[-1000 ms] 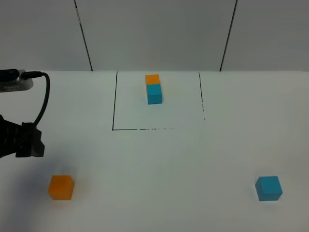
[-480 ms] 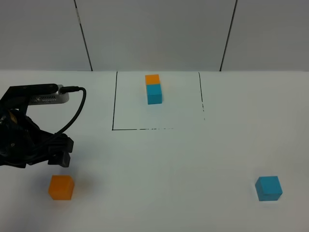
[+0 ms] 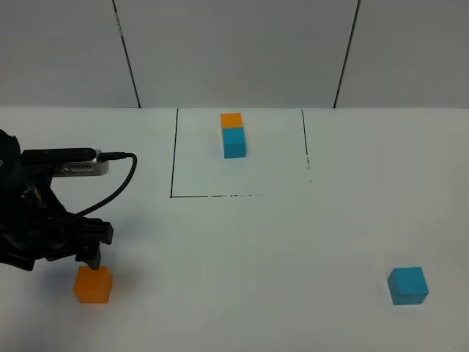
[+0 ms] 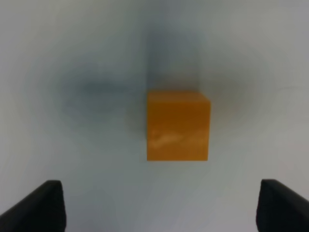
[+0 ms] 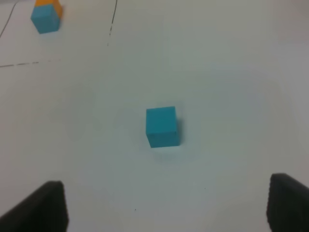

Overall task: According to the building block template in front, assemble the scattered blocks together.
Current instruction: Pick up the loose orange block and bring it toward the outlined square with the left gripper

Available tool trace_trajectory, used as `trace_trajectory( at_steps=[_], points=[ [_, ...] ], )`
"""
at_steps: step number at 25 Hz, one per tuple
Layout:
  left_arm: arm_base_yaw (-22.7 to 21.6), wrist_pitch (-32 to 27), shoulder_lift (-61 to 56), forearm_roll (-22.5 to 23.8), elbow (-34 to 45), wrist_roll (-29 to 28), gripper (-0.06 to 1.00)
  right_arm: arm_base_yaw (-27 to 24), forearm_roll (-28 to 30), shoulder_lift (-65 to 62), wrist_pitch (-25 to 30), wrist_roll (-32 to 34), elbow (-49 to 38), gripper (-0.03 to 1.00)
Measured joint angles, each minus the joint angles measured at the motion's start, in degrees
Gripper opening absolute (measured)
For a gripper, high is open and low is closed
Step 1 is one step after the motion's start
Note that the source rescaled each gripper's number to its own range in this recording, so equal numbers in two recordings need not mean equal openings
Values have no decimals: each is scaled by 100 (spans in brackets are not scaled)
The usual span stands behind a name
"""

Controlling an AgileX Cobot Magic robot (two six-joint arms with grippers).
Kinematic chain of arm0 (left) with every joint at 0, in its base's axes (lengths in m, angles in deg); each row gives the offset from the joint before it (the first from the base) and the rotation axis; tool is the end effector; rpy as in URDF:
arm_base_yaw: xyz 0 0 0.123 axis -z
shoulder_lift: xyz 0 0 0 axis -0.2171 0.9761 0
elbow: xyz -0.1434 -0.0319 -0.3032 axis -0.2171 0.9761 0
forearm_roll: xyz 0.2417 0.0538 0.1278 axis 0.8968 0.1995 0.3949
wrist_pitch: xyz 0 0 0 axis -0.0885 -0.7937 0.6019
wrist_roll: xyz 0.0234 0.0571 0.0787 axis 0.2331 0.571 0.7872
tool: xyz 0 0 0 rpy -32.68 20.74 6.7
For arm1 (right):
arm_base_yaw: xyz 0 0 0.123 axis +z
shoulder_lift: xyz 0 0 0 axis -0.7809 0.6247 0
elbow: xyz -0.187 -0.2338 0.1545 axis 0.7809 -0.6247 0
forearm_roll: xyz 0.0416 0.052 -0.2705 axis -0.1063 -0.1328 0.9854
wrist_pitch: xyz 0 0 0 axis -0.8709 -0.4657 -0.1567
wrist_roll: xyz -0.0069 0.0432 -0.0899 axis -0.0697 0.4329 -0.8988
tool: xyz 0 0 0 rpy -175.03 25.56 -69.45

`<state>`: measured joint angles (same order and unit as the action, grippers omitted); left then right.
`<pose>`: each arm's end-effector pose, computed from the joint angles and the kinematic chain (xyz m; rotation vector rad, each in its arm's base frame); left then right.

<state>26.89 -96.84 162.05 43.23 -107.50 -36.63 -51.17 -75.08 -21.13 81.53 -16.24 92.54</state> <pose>0.3066 -0.0754 0.2315 0.0404 2.9212 -0.0336 -0.0257 0.0120 0.2834 -0.1085 2.0401 0.1081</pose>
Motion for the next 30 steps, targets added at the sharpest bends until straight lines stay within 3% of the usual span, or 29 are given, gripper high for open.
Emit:
trace_trajectory(
  at_steps=[30],
  points=[
    [0, 426, 497, -260, 0, 226, 69, 0, 0, 0, 0, -1, 0, 66]
  ],
)
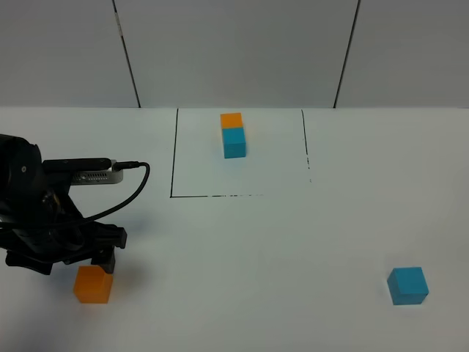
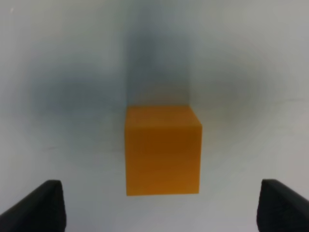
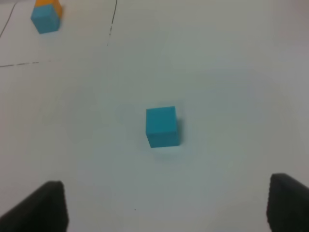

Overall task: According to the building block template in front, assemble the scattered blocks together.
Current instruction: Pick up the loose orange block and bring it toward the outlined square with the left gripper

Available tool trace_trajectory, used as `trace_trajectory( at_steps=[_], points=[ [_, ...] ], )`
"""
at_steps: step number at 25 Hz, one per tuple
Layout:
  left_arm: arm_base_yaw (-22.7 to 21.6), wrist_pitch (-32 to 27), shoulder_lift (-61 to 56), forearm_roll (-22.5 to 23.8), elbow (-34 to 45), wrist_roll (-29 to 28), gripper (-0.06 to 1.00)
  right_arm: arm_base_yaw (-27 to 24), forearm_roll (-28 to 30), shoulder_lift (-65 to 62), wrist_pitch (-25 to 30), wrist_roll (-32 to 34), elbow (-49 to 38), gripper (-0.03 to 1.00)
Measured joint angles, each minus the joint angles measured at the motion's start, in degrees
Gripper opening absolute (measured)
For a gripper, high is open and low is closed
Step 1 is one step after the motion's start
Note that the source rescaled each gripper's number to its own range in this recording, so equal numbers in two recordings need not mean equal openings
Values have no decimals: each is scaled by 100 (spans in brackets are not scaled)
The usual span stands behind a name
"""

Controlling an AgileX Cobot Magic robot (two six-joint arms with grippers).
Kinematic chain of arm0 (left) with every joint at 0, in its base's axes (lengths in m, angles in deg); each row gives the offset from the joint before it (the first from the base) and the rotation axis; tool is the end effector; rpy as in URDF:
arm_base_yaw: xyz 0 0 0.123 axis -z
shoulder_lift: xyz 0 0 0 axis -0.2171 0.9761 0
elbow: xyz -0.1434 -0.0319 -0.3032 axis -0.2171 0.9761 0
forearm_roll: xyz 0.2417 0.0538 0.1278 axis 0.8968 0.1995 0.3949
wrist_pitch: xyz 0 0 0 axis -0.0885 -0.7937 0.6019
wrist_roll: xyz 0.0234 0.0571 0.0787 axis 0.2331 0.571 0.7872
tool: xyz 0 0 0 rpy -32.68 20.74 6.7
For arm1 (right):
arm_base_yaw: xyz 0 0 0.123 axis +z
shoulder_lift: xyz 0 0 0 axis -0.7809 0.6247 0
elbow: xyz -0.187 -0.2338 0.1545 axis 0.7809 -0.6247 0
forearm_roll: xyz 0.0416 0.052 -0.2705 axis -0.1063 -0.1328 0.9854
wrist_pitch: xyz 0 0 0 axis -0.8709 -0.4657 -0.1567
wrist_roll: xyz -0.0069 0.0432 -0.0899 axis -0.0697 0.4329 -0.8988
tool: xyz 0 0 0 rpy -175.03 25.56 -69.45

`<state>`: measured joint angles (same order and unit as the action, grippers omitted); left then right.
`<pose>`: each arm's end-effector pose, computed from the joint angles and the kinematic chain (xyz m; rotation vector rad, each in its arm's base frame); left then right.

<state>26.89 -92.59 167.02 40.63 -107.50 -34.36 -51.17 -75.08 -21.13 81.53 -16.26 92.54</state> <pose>0.3208 -0.0824 0.2050 0.0575 2.9401 -0.0746 -0.0257 0.0120 0.2834 -0.1089 2.0401 0.1079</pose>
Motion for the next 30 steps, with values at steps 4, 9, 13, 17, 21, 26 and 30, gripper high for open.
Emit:
trace_trajectory(
  at_steps=[4, 9, 13, 17, 21, 26, 30],
  points=[
    [0, 0, 0, 0, 0, 0, 69, 0, 0, 0, 0, 0, 0, 66],
    [0, 0, 122, 0, 0, -5, 69, 0, 0, 0, 0, 0, 0, 66],
    [0, 35, 444, -5, 0, -5, 69, 0, 0, 0, 0, 0, 0, 66],
    [0, 291, 737, -5, 0, -5, 69, 0, 0, 0, 0, 0, 0, 66],
    [0, 588, 1004, -30, 0, -100, 69, 0, 0, 0, 0, 0, 0, 66],
    [0, 732, 1296, -47, 0, -156, 69, 0, 0, 0, 0, 0, 0, 66],
    [11, 726, 1355, -41, -12, -181, 69, 0, 0, 0, 0, 0, 0, 66]
  ],
)
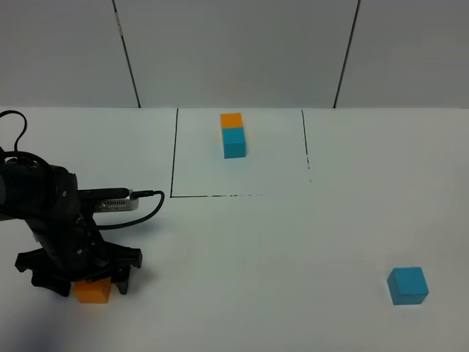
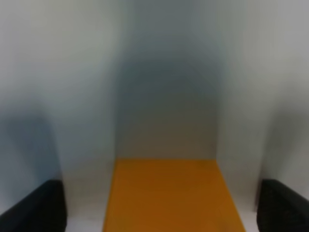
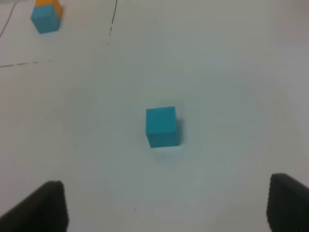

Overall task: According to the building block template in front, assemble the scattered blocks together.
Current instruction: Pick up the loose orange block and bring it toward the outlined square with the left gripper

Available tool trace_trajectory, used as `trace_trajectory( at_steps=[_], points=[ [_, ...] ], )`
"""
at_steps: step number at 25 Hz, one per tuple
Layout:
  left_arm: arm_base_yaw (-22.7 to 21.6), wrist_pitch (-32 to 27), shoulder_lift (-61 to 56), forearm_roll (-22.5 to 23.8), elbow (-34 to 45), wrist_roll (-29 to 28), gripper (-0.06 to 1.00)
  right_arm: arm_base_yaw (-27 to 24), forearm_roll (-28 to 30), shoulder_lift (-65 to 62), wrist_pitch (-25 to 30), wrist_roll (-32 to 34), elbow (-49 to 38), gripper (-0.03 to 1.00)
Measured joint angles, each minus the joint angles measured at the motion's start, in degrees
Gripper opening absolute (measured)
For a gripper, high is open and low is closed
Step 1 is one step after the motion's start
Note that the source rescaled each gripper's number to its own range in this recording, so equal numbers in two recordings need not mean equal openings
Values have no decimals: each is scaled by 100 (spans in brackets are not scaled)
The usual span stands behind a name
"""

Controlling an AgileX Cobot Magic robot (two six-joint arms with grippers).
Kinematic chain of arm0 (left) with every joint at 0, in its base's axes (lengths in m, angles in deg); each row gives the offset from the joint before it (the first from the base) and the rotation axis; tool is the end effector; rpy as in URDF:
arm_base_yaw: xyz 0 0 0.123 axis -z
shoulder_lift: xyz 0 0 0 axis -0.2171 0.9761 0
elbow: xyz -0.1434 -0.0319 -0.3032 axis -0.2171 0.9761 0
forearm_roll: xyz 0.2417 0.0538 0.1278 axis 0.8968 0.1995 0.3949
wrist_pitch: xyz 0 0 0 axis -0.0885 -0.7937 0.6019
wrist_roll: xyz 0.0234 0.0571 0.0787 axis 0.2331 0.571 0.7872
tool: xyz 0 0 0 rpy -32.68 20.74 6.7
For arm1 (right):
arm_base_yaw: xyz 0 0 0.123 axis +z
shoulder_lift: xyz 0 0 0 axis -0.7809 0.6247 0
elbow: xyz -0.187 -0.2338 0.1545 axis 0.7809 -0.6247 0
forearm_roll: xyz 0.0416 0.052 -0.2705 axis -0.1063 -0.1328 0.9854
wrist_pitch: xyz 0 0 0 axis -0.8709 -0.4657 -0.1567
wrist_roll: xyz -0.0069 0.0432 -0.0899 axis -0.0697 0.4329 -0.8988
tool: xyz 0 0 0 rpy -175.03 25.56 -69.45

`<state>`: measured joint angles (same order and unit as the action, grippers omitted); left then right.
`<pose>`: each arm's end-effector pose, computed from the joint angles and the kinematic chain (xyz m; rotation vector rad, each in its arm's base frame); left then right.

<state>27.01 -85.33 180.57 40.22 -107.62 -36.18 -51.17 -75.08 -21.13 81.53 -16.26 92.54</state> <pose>0.3431 -0.0892 0.1259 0.0048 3.0474 -0.0476 -0.0257 0.0120 0.2834 -0.1089 2.0401 0.1079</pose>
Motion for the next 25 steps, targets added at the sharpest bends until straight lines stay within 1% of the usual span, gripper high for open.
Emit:
trace_trajectory(
  at_steps=[4, 7, 9, 11, 16, 25],
  points=[
    [0, 0, 6, 0, 0, -1, 68, 0, 0, 0, 0, 0, 0, 66],
    [0, -5, 6, 31, 0, -6, 60, 0, 0, 0, 0, 0, 0, 66],
    [0, -17, 6, 71, 0, -6, 51, 0, 0, 0, 0, 0, 0, 66],
    [0, -17, 6, 35, 0, -6, 38, 0, 0, 0, 0, 0, 0, 66],
    [0, -24, 6, -116, 0, -12, 0, 0, 0, 0, 0, 0, 0, 66],
    [0, -68, 6, -224, -7, 33, 0, 0, 0, 0, 0, 0, 0, 66]
  ],
)
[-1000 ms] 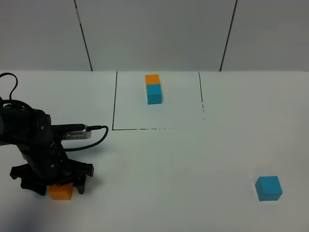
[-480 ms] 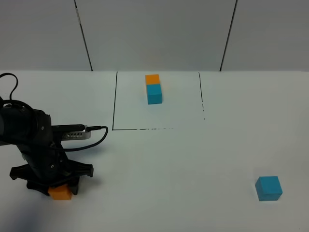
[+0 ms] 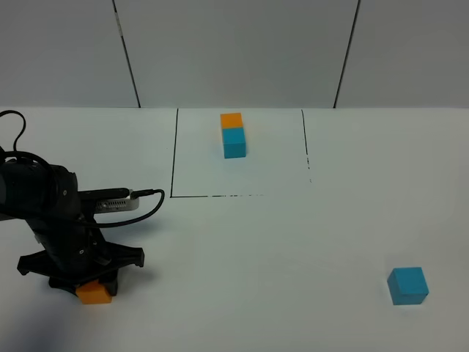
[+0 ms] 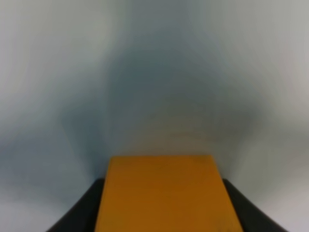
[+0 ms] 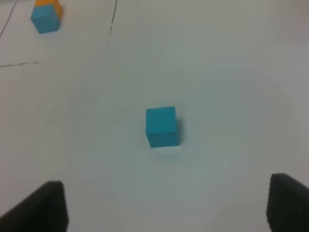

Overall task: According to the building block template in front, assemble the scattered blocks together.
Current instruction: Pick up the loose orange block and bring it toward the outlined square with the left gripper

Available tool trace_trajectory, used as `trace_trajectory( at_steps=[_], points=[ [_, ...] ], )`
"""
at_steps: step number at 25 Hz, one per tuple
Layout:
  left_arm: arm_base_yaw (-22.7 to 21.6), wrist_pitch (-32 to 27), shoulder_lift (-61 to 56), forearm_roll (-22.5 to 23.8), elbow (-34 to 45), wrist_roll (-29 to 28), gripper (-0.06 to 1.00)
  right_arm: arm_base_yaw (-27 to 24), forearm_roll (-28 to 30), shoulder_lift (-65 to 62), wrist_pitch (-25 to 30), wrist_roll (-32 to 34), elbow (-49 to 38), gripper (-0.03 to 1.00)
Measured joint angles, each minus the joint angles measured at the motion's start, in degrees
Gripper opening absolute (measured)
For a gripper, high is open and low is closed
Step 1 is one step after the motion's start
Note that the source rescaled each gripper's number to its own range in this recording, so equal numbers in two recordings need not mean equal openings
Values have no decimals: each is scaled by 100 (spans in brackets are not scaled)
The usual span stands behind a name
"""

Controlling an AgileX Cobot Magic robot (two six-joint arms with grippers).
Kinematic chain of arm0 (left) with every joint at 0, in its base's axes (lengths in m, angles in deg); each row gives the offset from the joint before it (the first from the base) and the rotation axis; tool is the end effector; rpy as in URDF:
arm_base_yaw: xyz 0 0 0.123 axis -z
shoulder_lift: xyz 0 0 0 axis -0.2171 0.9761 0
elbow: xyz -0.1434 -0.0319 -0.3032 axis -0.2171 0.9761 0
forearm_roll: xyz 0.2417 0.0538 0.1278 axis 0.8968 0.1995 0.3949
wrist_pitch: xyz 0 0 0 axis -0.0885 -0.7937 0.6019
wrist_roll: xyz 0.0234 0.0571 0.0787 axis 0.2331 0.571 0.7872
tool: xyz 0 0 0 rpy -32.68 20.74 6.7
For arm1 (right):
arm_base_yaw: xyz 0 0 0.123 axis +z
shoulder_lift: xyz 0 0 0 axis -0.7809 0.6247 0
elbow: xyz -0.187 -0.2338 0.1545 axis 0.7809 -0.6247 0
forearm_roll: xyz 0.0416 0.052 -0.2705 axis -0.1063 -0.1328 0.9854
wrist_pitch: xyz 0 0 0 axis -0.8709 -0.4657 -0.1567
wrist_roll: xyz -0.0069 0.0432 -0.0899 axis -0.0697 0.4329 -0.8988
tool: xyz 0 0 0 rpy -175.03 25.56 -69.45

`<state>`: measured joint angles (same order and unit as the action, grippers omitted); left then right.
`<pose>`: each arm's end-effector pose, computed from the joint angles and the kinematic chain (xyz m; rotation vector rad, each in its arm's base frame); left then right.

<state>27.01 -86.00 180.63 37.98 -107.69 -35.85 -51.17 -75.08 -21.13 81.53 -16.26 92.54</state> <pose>0.3418 -0.0912 0.1258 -0.0336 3.0635 -0.0789 -0.0257 0.0120 0.2834 -0.1089 2.0401 0.1079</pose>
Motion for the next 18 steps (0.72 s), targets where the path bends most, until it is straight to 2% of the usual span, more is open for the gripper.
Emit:
trace_trajectory(
  at_steps=[8, 18],
  points=[
    [0, -147, -18, -105, -10, 814, 0, 0, 0, 0, 0, 0, 0, 66],
    [0, -1546, -171, -33, -1045, 1840, 0, 0, 0, 0, 0, 0, 0, 66]
  ],
)
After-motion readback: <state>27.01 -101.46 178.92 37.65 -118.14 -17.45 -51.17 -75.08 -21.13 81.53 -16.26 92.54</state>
